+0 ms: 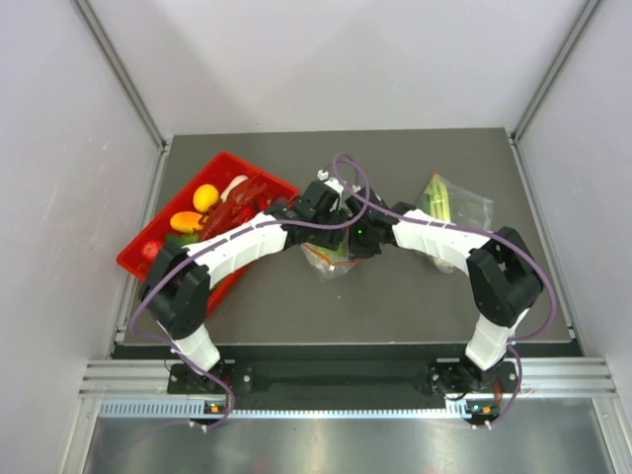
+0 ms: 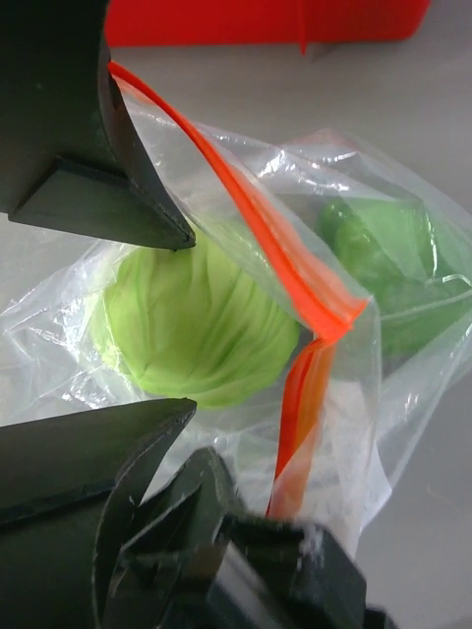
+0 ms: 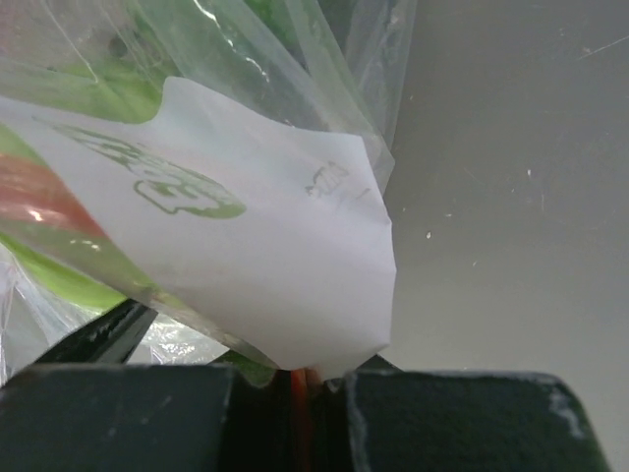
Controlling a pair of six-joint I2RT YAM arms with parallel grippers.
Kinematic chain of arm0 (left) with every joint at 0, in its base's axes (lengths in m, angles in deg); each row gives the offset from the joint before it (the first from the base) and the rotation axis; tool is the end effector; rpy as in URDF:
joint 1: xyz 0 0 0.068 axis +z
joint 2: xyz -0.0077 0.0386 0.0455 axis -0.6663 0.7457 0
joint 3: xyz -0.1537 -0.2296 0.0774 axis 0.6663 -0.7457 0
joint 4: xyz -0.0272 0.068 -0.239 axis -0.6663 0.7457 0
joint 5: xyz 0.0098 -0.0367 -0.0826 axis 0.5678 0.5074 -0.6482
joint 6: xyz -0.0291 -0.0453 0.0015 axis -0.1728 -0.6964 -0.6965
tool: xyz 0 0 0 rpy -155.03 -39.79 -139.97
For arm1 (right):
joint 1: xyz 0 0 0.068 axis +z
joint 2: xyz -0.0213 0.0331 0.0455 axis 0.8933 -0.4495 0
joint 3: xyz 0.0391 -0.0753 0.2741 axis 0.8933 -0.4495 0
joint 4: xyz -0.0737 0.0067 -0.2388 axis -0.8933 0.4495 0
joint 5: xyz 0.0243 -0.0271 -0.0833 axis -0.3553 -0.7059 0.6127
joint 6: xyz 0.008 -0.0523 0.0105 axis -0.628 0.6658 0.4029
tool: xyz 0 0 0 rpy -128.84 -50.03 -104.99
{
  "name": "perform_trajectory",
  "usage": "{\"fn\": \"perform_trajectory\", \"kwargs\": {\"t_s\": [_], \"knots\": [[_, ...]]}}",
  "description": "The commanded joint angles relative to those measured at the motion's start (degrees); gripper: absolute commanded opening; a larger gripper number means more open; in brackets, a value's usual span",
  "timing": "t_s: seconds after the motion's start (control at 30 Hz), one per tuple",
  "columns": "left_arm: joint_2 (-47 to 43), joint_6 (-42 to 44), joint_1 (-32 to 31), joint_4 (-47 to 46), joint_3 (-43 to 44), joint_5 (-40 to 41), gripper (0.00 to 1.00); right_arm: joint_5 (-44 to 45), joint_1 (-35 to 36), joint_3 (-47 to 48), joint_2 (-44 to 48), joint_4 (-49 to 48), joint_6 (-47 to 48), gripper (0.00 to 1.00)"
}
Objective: Open the zip-top bag and remove the fake food
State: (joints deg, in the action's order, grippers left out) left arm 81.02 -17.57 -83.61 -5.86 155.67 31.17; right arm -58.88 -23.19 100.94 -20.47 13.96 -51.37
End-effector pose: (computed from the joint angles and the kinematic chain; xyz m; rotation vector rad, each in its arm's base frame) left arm 0.2729 -0.2381 0.2672 0.4905 2.4048 -0.2962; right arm 0.2702 0.2272 0.2253 -0.0814 2.7111 0.4218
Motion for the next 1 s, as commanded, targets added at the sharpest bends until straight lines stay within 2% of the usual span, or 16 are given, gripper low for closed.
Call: {"fn": "perform_trajectory", "kwargs": {"t_s": [0.0,0.1,0.17,0.2,0.3,0.33,0.5,0.6,0.97], "knots": [[0.65,0.54,-0.01,0.13,-1.44,3.39,0.68,-0.29,0.77,-0.39,2.12,-0.57,0.50,0.00],[1.71,0.10,-0.01,0.92,-2.41,3.92,0.68,-0.21,0.77,-0.39,2.21,-0.66,0.50,0.00],[2.06,0.10,-0.01,0.74,-2.68,2.78,0.63,-0.12,0.68,-0.56,2.38,-0.66,0.41,0.00],[2.06,0.01,-0.01,0.48,-2.59,1.99,0.49,-0.12,0.77,-0.56,2.38,-0.75,0.41,0.00],[1.71,0.01,-0.01,0.13,-2.41,-1.35,0.31,0.06,0.77,-0.56,2.47,-0.66,0.32,0.00],[1.54,-0.25,-0.01,0.13,-2.33,-1.97,0.22,0.06,0.77,-0.56,2.47,-0.66,0.24,0.00],[-1.45,-1.91,0.16,0.22,-1.01,-7.06,0.02,0.85,0.77,0.40,3.78,0.13,-0.12,0.00],[-3.99,-3.67,0.34,0.13,-0.48,-10.31,0.00,1.11,0.68,1.72,4.22,0.83,-0.20,0.00],[-12.87,-6.93,0.69,0.39,1.19,-8.39,0.00,1.99,0.68,2.16,4.31,1.54,-0.20,0.00]]}}
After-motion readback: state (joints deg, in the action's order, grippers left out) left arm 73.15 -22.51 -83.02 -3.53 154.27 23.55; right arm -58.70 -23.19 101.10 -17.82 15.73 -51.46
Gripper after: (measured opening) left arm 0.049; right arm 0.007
